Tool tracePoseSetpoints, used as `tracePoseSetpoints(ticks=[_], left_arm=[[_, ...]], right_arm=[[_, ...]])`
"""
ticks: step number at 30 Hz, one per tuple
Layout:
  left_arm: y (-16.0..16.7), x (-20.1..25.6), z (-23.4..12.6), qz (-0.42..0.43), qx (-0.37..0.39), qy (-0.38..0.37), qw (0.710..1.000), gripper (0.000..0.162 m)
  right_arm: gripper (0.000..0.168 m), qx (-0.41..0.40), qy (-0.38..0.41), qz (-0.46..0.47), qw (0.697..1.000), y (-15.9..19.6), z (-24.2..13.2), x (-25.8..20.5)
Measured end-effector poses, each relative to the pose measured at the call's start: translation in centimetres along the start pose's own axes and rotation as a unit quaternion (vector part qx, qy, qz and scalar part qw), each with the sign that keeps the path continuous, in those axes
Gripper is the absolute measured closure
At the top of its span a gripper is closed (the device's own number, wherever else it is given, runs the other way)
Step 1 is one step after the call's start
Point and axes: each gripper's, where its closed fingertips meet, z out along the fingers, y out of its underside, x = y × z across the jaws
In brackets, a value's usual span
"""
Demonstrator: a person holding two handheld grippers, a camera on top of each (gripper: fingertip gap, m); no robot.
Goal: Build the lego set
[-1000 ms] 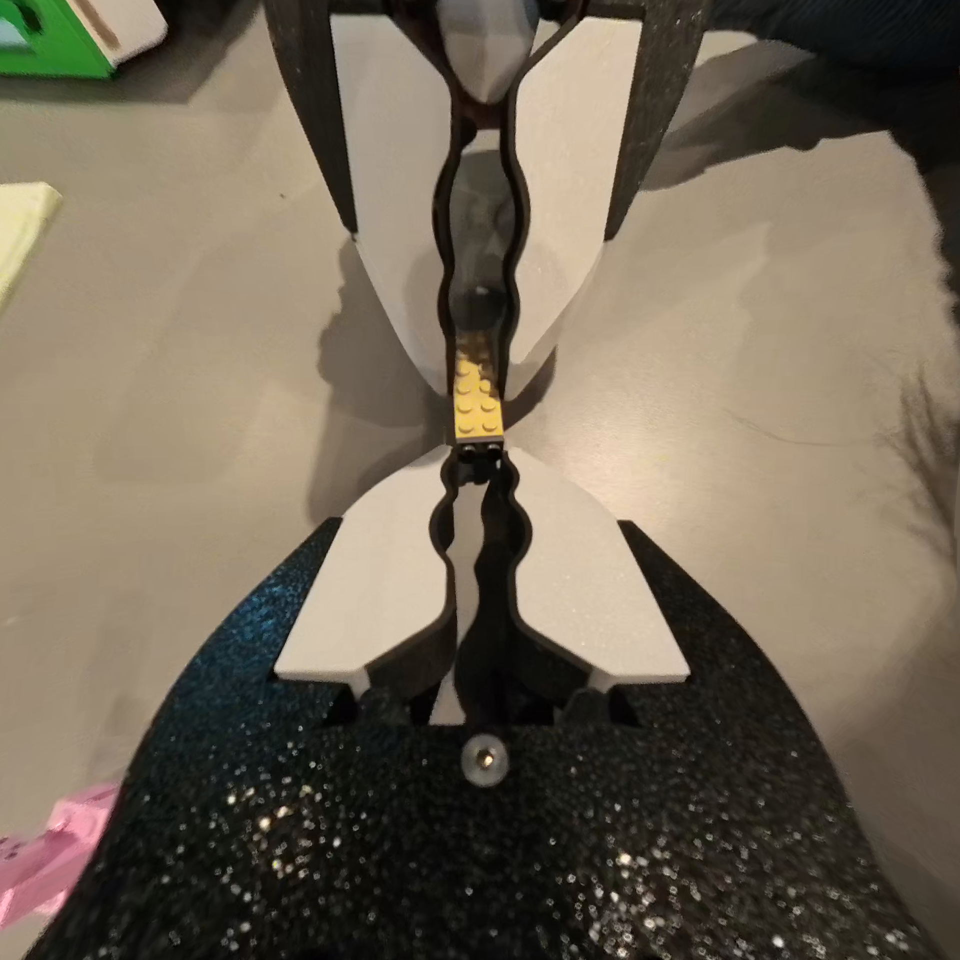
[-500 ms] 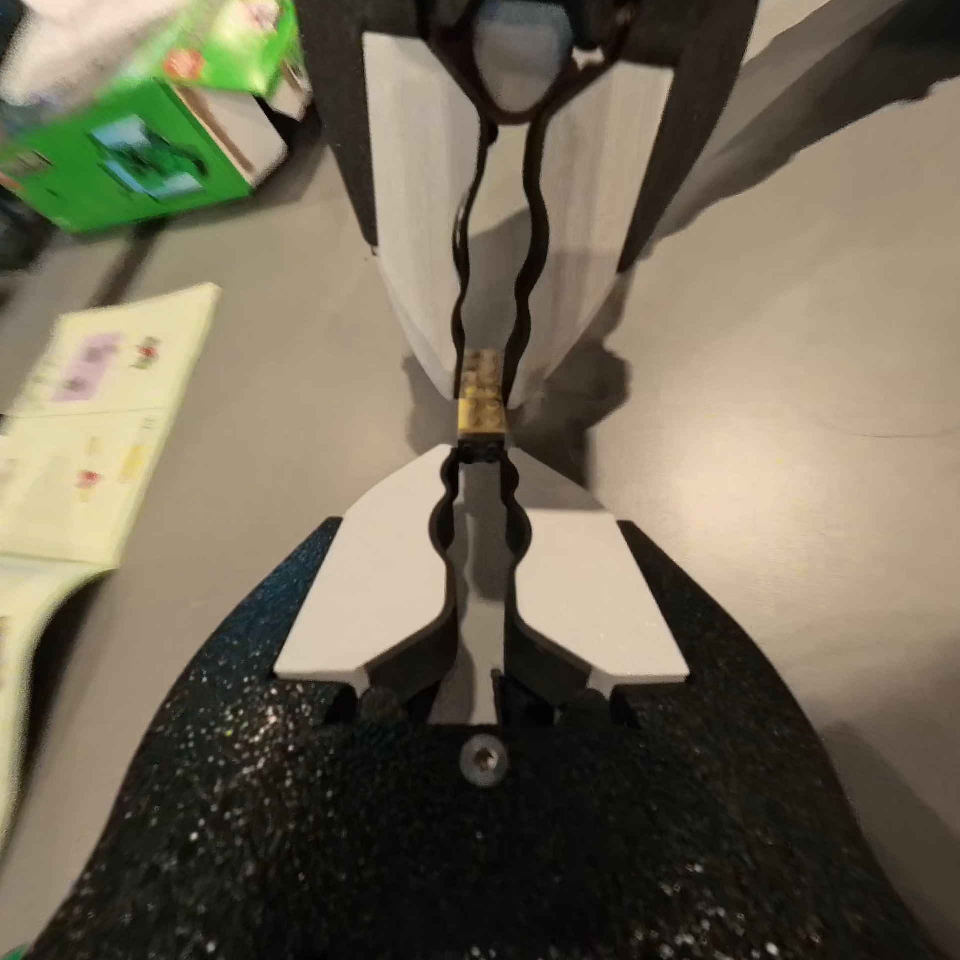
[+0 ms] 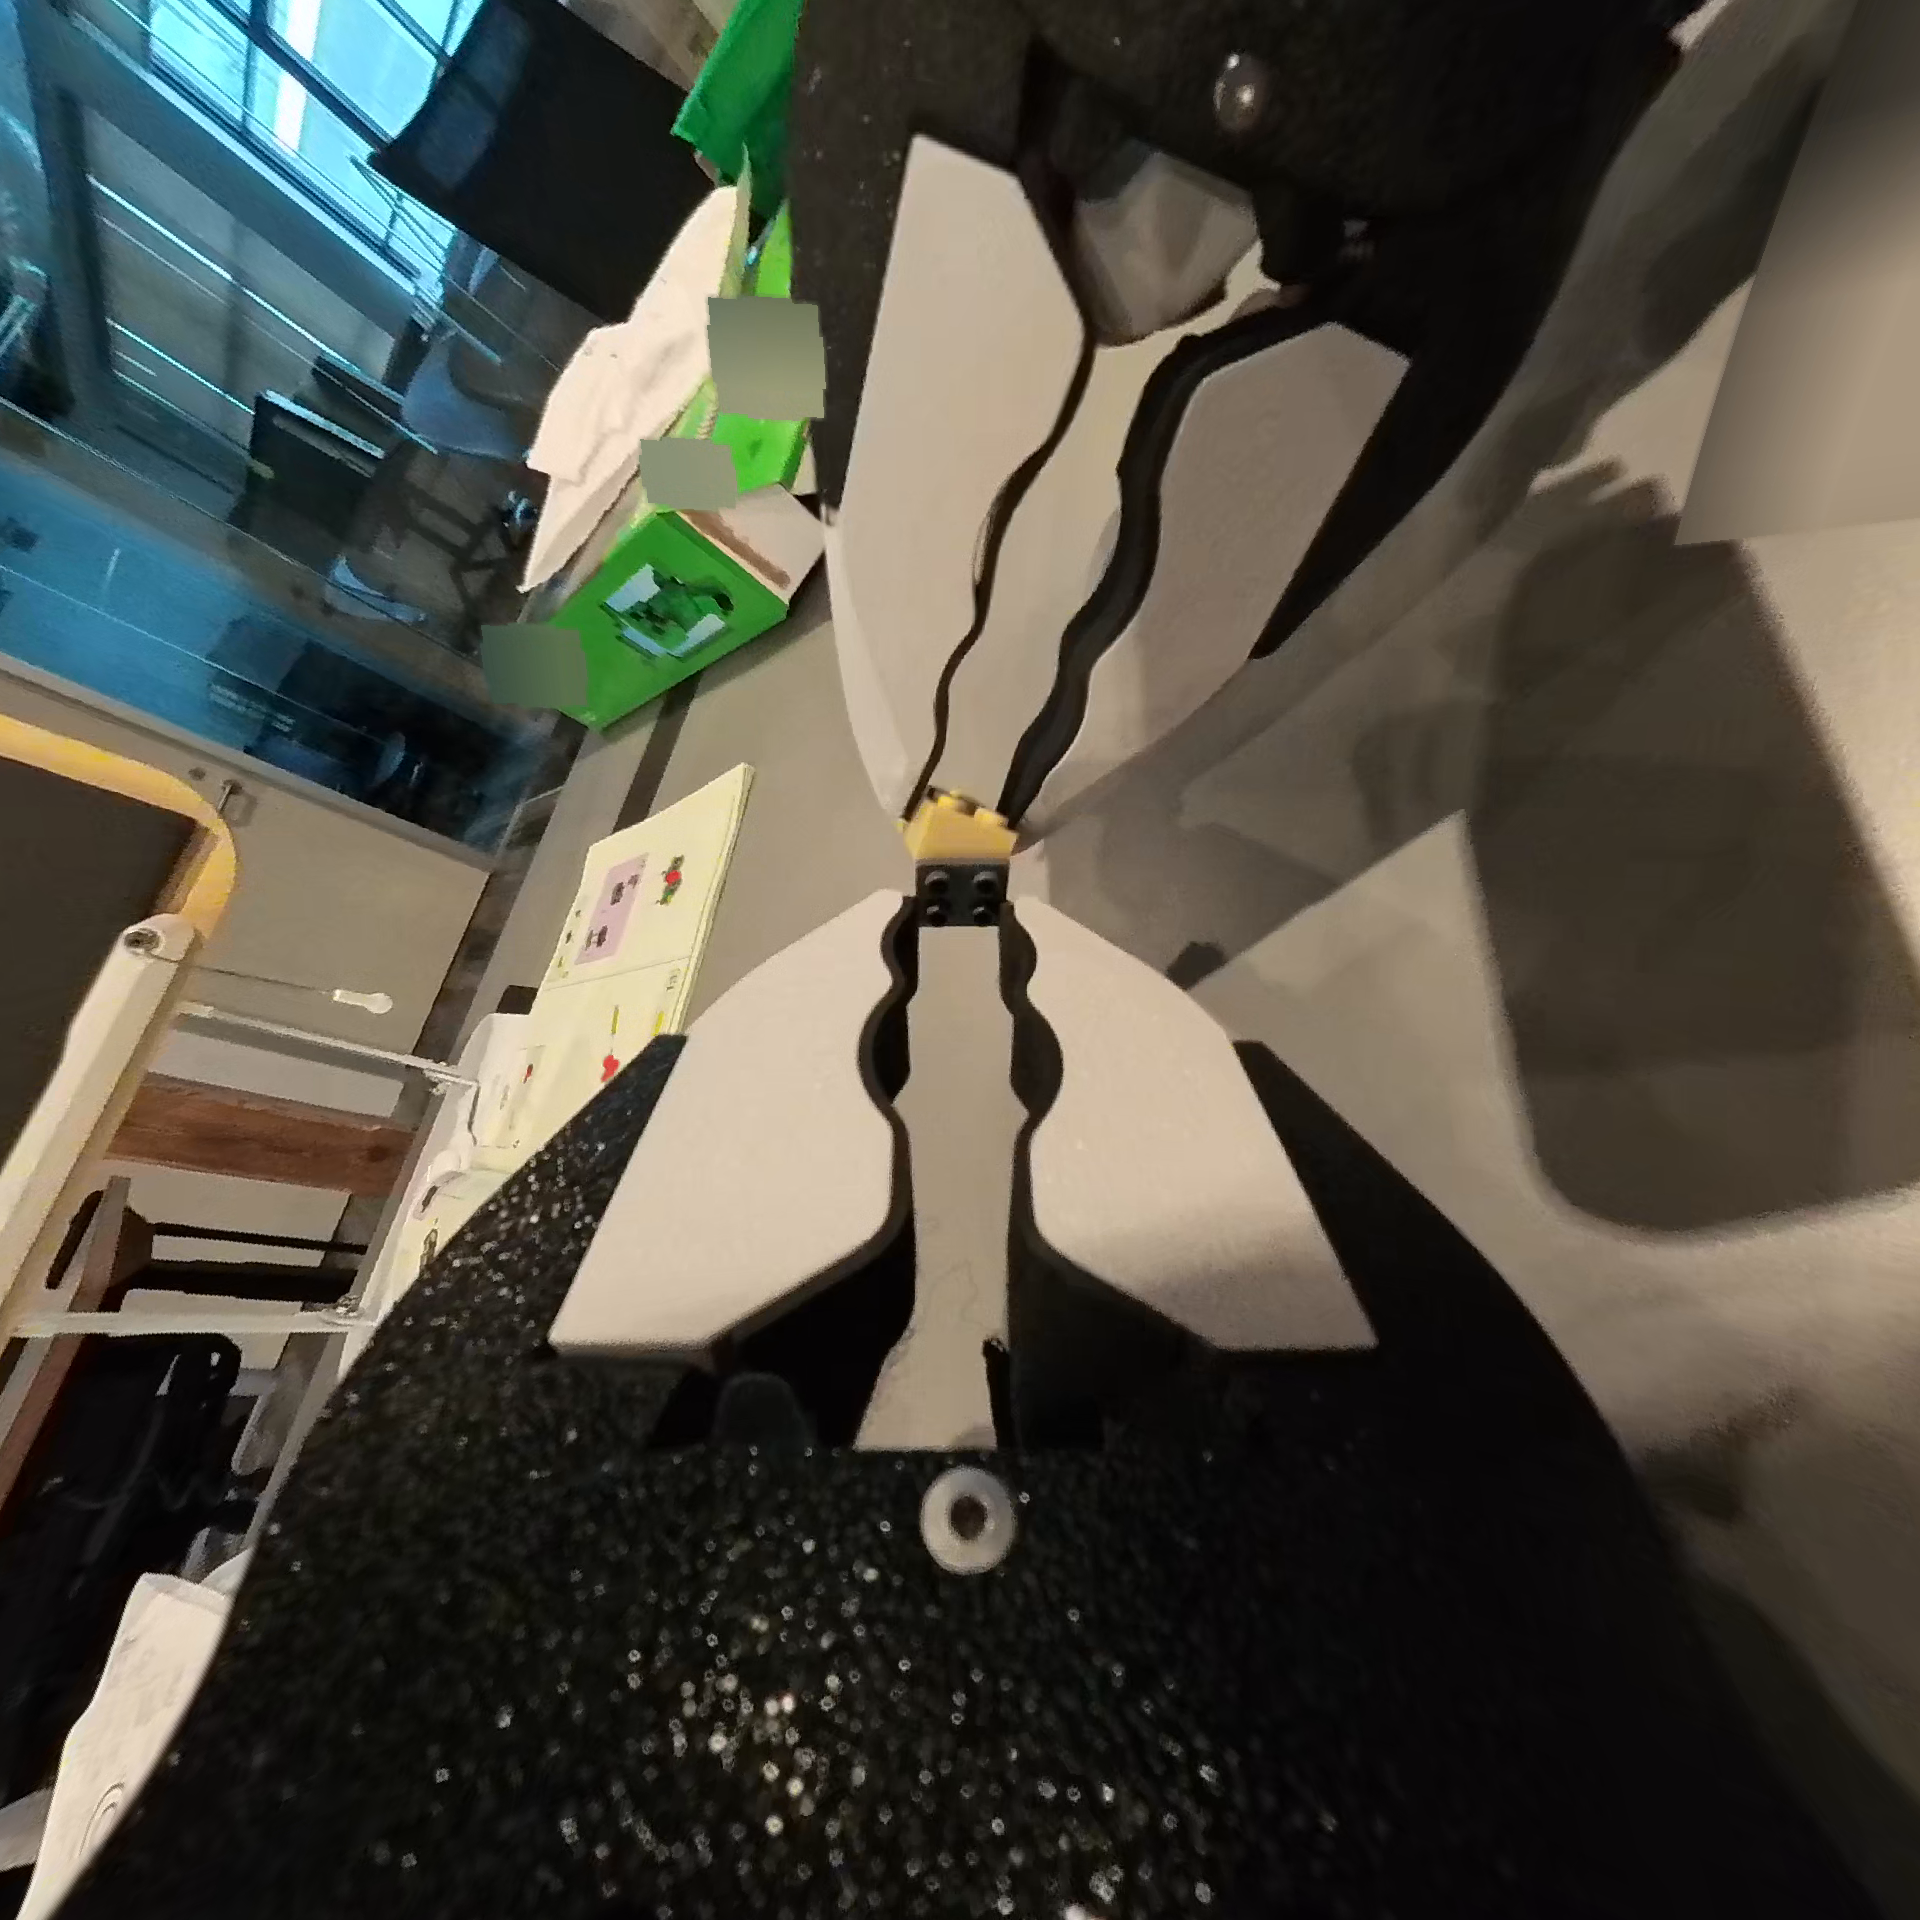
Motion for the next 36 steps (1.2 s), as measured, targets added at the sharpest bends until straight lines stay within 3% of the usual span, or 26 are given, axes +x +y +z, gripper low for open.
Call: tracePoseSetpoints(ticks=[4, 9, 16, 20, 23, 25, 29, 36], left_arm=[[0.3, 0.3, 0.2, 0.003, -0.007, 0.005, 1.000, 0.148], [1.3, 1.0, 1.0, 0.034, -0.076, 0.005, 0.997, 0.148], [1.7, 0.9, 1.2, -0.022, -0.084, 0.014, 0.996, 0.148], [1.7, 0.6, 1.0, -0.062, -0.066, 0.025, 0.996, 0.148], [1.2, 0.5, 0.7, -0.138, -0.034, 0.062, 0.988, 0.148], [1.0, -0.1, 0.3, -0.183, -0.016, 0.077, 0.980, 0.148], [0.7, -0.5, -0.1, -0.260, 0.013, 0.116, 0.959, 0.148], [0.3, -1.4, -0.7, -0.329, 0.036, 0.141, 0.933, 0.148]], right_arm=[[0.152, -0.010, -0.003, -0.004, 1.000, 0.1, 0.4, -0.4], [0.152, -0.088, 0.007, -0.049, 0.995, 0.9, 1.3, -0.8], [0.152, -0.099, -0.013, -0.018, 0.995, 1.2, 1.4, -0.8], [0.152, -0.051, -0.105, 0.076, 0.990, 1.4, 1.0, -1.6], [0.152, -0.044, -0.228, 0.221, 0.947, 2.1, 0.3, -2.6], [0.152, -0.036, -0.264, 0.283, 0.921, 2.4, -0.2, -2.2], [0.152, -0.099, -0.327, 0.276, 0.898, 3.8, -0.7, -3.3], [0.152, -0.142, -0.367, 0.221, 0.892, 3.6, 0.1, -4.6]])
